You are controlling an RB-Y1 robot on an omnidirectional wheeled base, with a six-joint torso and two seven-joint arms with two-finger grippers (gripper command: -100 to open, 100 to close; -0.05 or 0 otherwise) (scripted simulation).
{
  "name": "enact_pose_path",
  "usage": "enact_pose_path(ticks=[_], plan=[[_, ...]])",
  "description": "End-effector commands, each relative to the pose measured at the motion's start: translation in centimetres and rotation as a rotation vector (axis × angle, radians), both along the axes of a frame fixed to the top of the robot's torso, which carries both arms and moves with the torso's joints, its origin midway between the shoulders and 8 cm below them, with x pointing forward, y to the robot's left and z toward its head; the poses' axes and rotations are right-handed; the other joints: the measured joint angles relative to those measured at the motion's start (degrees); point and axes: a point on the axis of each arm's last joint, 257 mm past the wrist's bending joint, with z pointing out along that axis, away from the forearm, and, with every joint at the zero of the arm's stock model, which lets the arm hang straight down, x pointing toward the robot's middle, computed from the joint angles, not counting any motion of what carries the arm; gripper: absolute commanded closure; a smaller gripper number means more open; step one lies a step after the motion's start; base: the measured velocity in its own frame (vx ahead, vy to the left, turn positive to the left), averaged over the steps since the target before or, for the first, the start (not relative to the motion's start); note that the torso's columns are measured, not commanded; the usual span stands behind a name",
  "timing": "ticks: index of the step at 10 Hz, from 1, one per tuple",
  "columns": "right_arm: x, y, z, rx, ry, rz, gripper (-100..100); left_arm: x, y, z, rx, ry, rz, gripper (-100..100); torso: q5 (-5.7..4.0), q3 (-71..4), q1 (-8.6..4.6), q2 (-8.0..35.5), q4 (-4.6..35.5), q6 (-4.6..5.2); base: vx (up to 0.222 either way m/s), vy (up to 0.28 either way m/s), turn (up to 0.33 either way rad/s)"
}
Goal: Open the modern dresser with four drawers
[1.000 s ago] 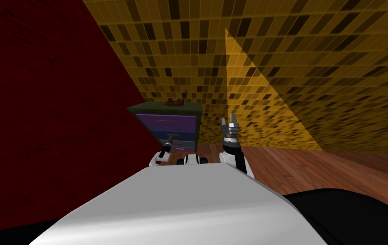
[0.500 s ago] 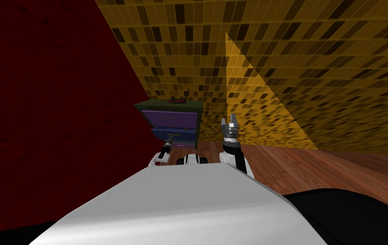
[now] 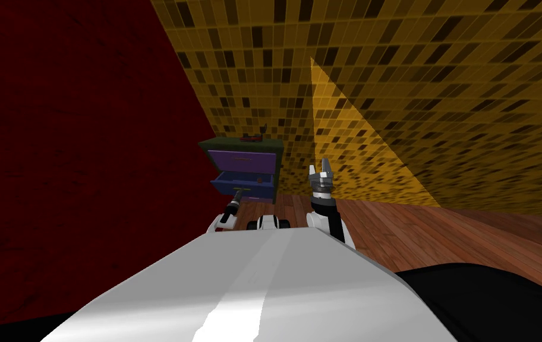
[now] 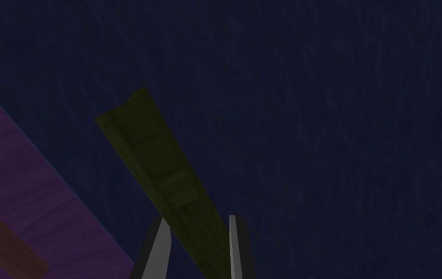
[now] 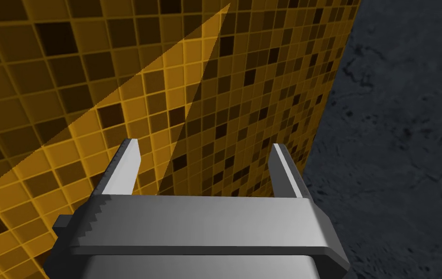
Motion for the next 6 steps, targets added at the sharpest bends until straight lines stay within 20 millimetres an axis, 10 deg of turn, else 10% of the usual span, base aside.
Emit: enact_pose_path(ticks=[1, 6], plan=[[0.0, 0.0, 0.0, 0.0, 0.0, 0.0, 0, 1.2, 0.4, 1.5, -0.002, 0.0, 0.006, -100, 0.04, -0.2, 0.04, -0.3, -0.2, -0.03, -0.046, 0.002, -0.031], [0.0, 0.0, 0.0, 0.0, 0.0, 0.0, 0, 3.3, 0.9, 4.8, -0.007, 0.0, 0.017, -100, -0.05, 0.0, 0.1, 0.1, 0.1, -0.13, -0.032, -0.003, -0.024]])
